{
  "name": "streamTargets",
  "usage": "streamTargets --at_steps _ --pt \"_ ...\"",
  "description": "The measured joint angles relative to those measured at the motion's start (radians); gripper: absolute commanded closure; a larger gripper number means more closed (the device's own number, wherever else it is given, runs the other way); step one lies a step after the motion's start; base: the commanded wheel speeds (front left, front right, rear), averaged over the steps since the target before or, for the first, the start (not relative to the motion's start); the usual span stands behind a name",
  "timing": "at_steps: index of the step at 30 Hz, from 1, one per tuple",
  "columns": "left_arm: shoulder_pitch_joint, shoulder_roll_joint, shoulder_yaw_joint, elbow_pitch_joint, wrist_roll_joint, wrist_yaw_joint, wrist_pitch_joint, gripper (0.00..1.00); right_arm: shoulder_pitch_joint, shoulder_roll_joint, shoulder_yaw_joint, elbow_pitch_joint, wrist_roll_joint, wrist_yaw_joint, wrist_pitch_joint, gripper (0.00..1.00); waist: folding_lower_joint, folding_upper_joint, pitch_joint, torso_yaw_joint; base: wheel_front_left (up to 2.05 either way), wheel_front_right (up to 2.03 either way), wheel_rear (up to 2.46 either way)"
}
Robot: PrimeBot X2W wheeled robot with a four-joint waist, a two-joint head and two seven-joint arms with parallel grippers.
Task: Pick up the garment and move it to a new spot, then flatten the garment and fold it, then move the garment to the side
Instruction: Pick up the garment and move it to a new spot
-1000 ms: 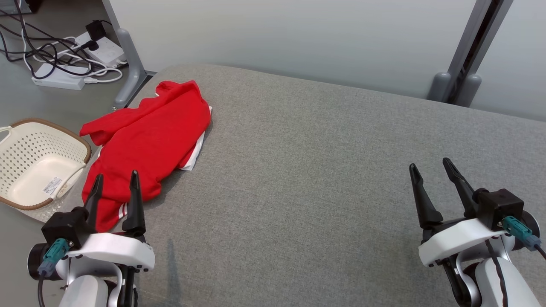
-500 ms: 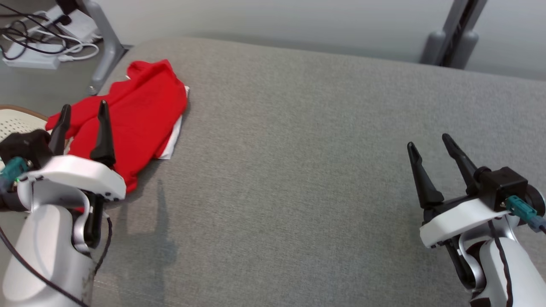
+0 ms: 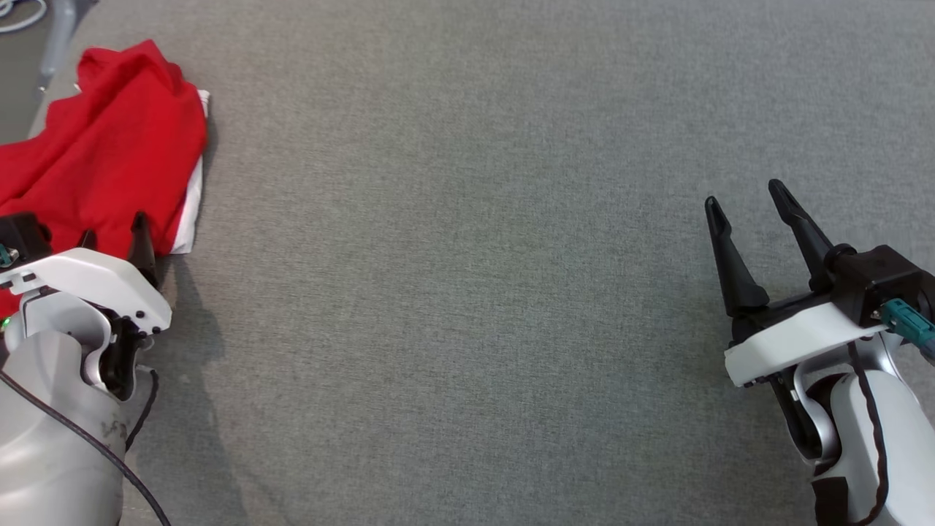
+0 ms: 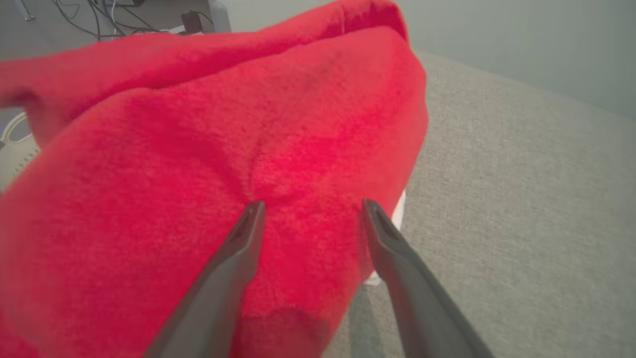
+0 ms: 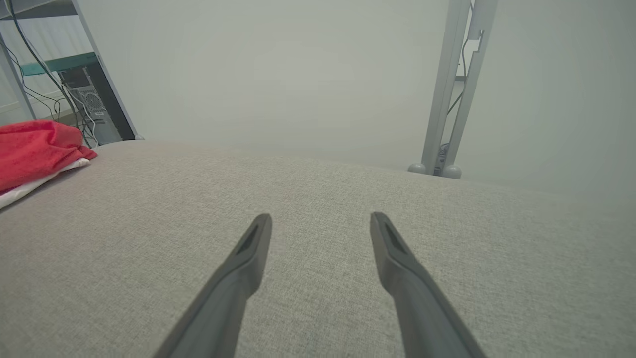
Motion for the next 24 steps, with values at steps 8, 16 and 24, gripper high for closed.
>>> streamTargets --at_steps 8,16,24 --pt "-0.069 0.024 0.016 0.132 -0.022 -0.027 -0.046 1.00 -0.013 0.001 0.006 -0.002 0.000 0.000 0.000 0.00 0.0000 0.0000 0.029 -0.012 0.00 0.00 0.00" --pt "-0.122 0.095 0.027 0.114 -0.016 -0.047 -0.214 1.00 -0.017 0.003 -0.005 0.009 0.003 0.000 -0.017 0.00 0.0000 0.0000 -0.002 -0.009 0.00 0.00 0.00" --pt "-0.110 0.147 0.031 -0.125 0.035 -0.007 -0.255 1.00 0.006 0.019 -0.022 0.029 0.010 0.000 -0.041 0.00 0.0000 0.0000 -0.078 -0.008 0.00 0.00 0.00"
